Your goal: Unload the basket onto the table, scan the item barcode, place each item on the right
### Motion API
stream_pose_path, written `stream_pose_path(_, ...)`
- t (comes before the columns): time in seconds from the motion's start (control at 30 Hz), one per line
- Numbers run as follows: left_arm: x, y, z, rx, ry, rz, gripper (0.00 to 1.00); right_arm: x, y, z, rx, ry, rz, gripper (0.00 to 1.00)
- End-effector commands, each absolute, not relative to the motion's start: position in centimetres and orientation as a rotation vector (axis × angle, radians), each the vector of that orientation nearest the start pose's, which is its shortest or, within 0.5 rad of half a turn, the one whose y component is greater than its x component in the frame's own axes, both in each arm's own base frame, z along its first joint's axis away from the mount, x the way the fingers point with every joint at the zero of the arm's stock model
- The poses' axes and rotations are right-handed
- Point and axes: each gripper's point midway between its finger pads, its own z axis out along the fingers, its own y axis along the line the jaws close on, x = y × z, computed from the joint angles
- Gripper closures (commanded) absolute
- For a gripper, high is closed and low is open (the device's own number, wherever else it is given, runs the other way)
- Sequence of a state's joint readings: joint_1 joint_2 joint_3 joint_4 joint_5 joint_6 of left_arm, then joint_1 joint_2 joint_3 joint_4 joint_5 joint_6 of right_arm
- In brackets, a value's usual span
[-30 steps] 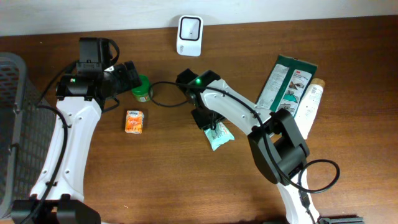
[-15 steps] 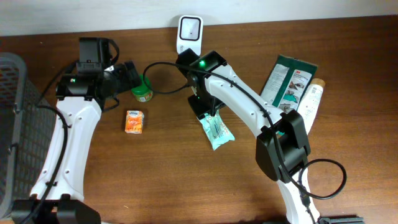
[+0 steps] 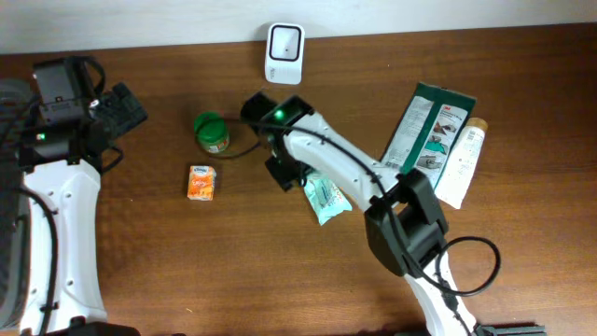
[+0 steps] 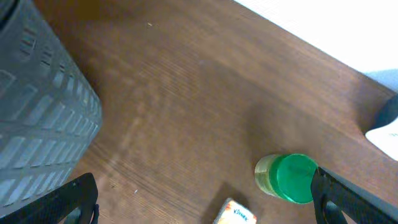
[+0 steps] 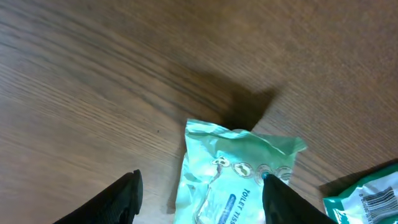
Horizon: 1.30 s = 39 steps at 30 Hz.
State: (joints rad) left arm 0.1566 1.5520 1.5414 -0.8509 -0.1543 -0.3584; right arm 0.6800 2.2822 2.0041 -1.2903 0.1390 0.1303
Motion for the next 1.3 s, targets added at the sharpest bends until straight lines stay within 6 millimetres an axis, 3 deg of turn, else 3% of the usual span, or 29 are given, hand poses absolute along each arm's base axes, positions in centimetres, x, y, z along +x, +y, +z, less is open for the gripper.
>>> stream_pose_path(0.0,41.1,8.8,26.3,-0.66,2.298,0.072,0.01,35.7,25.3,4.0,-0.855,2.964,-0.352,0.36)
stream_pose_path(0.13,41.0,8.8,26.2,-0.66,2.302,0.073,0.01,34.9,23.7,2.1,-0.863,2.957,-0.522,0.36)
stream_pose_path(0.33,40.9,8.8,26.0,-0.662,2.311,0.075,0.01,33.7,22.7,-0.6,-0.845,2.989,-0.547,0.37)
stream_pose_path(0.43,40.8,8.8,26.0,-0.662,2.313,0.075,0.01,33.3,22.2,-1.2,-0.851,3.002,-0.562,0.65)
stream_pose_path(0.5,40.8,8.8,26.0,-0.662,2.313,0.075,0.01,33.4,22.3,-0.9,-0.849,3.001,-0.559,0.91)
stream_pose_path(0.53,40.8,8.8,26.0,-0.662,2.313,0.075,0.01,33.5,22.8,-0.4,-0.843,3.006,-0.522,0.96)
stream_pose_path(0.6,40.8,8.8,26.0,-0.662,2.313,0.075,0.01,33.6,24.8,1.4,-0.833,3.023,-0.368,0.96)
stream_pose_path(0.67,40.8,8.8,26.0,-0.663,2.314,0.075,0.01,33.3,27.4,4.2,-0.908,3.047,-0.083,0.96)
stream_pose_path(0.73,40.8,8.8,26.0,-0.662,2.313,0.075,0.01,32.4,31.6,6.9,-1.069,2.999,0.622,0.96)
stream_pose_path(0.8,40.8,8.8,26.0,-0.662,2.313,0.075,0.01,33.4,32.0,7.6,-1.032,2.945,0.884,0.96)
stream_pose_path(0.93,40.8,8.8,26.0,-0.662,2.313,0.075,0.01,36.1,32.1,7.7,-0.911,2.816,1.15,0.96)
stream_pose_path(1.03,40.8,8.8,26.0,-0.662,2.313,0.075,0.01,35.6,31.7,5.2,-0.896,2.843,1.155,0.95)
stream_pose_path(1.1,40.8,8.8,26.0,-0.662,2.313,0.075,0.01,36.2,30.3,3.8,-0.865,2.891,1.044,0.83)
stream_pose_path(1.17,40.8,8.8,26.0,-0.662,2.313,0.075,0.01,37.4,28.6,3.2,-0.825,2.913,0.954,0.55)
stream_pose_path(1.27,40.8,8.8,26.0,-0.662,2.313,0.075,0.01,39.4,25.9,2.8,-0.735,2.939,0.838,0.51)
